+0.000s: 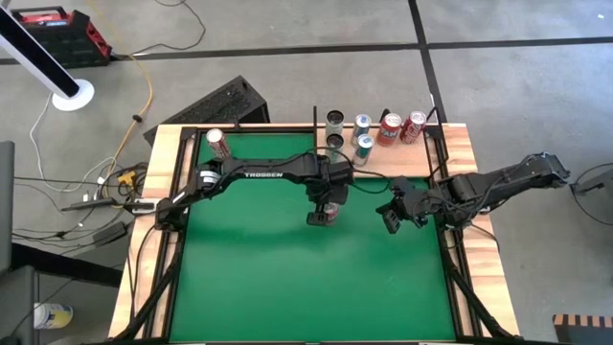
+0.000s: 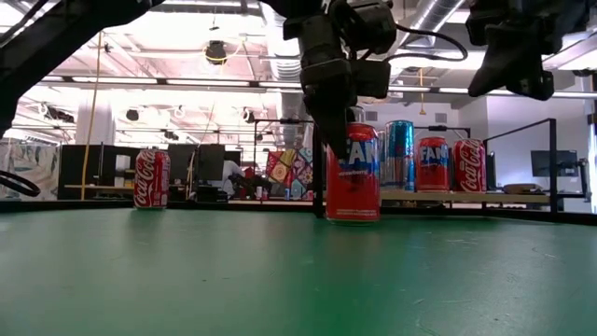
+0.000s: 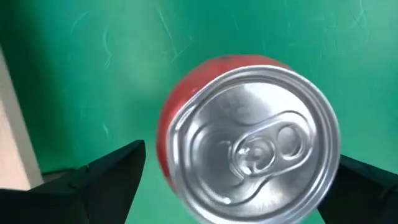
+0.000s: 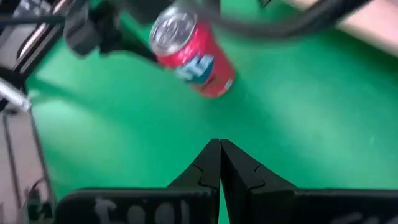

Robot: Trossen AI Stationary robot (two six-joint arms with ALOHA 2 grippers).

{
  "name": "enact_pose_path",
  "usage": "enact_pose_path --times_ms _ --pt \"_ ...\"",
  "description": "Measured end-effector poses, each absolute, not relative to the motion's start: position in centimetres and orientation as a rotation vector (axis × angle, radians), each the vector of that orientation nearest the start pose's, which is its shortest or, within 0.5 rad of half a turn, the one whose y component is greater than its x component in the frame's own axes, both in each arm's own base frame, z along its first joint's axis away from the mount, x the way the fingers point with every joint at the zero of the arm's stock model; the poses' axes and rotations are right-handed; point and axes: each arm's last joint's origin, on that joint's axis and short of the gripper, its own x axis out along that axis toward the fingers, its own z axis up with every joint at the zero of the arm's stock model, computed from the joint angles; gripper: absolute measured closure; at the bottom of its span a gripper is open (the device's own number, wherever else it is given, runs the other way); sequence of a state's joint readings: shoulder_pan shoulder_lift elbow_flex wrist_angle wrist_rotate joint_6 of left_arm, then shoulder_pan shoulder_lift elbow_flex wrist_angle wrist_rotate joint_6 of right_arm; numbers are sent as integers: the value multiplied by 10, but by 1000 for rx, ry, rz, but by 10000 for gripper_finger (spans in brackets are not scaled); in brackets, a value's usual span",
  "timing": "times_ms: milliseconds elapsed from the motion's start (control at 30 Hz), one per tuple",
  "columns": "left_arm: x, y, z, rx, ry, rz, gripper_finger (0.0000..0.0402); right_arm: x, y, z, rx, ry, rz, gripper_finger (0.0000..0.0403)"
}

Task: Place canned beverage on shelf
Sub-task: Put the orange soda can on the shelf aligned with the other orange soda can

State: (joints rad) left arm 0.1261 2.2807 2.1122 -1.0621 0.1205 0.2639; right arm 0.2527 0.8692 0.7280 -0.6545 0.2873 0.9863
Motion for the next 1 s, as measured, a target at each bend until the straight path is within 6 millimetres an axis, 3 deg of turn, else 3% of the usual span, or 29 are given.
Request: enact_pose_path --times_ms 100,200,333,500,700,800,1000 --pt "474 57 245 73 1175 -142 18 162 35 260 736 732 -365 369" --pt "471 57 275 80 1116 -132 24 162 36 259 746 759 -339 373" --pt "452 55 318 91 1107 -106 26 165 37 262 743 731 -303 375" --pt "405 63 367 111 1130 -27 26 175 31 269 755 623 -279 366" --pt "332 81 414 58 1032 132 25 203 25 275 670 478 -190 345" --pt "293 85 424 51 914 251 25 221 22 272 601 433 -143 332" --pt "234 83 397 -8 610 423 25 254 16 279 431 419 -110 280"
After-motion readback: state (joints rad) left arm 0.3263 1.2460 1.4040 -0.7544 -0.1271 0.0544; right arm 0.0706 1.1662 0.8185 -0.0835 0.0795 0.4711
